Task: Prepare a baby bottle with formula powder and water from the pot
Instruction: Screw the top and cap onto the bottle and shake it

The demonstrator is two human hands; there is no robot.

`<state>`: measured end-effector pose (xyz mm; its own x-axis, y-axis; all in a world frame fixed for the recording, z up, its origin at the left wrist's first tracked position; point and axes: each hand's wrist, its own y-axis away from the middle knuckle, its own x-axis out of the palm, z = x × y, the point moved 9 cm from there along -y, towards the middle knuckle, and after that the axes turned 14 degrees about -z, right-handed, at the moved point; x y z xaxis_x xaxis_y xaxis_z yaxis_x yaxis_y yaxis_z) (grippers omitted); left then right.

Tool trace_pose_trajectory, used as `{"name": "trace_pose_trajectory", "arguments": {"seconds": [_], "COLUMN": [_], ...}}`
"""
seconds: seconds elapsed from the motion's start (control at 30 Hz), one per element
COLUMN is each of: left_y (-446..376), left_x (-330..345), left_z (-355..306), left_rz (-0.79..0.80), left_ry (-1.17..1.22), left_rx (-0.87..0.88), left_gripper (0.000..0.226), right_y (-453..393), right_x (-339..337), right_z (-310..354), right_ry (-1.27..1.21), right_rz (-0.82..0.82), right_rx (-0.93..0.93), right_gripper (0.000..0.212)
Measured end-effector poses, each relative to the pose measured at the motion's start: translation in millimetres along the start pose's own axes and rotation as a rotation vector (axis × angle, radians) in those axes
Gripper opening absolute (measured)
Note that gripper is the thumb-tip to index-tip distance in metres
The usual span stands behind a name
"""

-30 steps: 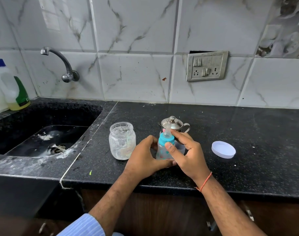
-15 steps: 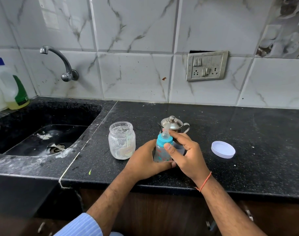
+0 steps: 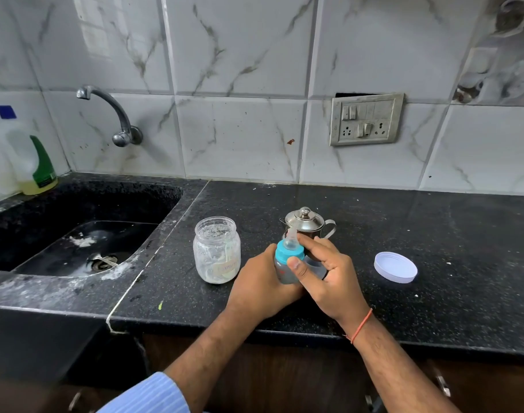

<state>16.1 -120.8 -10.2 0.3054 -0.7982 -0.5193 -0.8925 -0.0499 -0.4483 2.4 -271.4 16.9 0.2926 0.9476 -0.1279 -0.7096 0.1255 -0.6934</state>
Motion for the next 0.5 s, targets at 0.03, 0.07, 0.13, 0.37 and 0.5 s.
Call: {"name": "trace_pose_trajectory", "arguments": {"seconds": [0.03, 0.07, 0.13, 0.37, 0.5], "left_y": [0.3, 0.9, 3.8, 3.4, 11.1], "left_x": [1.1, 1.7, 4.8, 1.7, -8.5], "left_z": [2.6, 4.1, 5.9, 10.4, 9.9], "left_rz": [0.017, 0.049, 0.182, 0.290, 0.134], "left_ry": [0.015, 0.041, 0.110, 0.031, -0.011], "left_rx": [-0.007, -0.006, 0.017, 0.117, 0.040], "left_gripper": [0.058, 0.056, 0.043, 0.042, 0.053], "right_y": [-0.4, -0.5, -0.5, -1.5, -1.1], "right_x": [-0.3, -0.4, -0.5, -2.5, -1.4], "right_z": [0.6, 0.3, -0.6, -0.3, -1.1], "right_ry": [0.003, 0.005, 0.000, 0.018, 0.040], "right_rz": [0.002, 0.004, 0.006, 0.003, -0.010], "right_rx": [-0.005, -0.006, 0.000, -0.015, -0.019], "right_gripper": [0.055, 0.054, 0.052, 0.046, 0.050]}}
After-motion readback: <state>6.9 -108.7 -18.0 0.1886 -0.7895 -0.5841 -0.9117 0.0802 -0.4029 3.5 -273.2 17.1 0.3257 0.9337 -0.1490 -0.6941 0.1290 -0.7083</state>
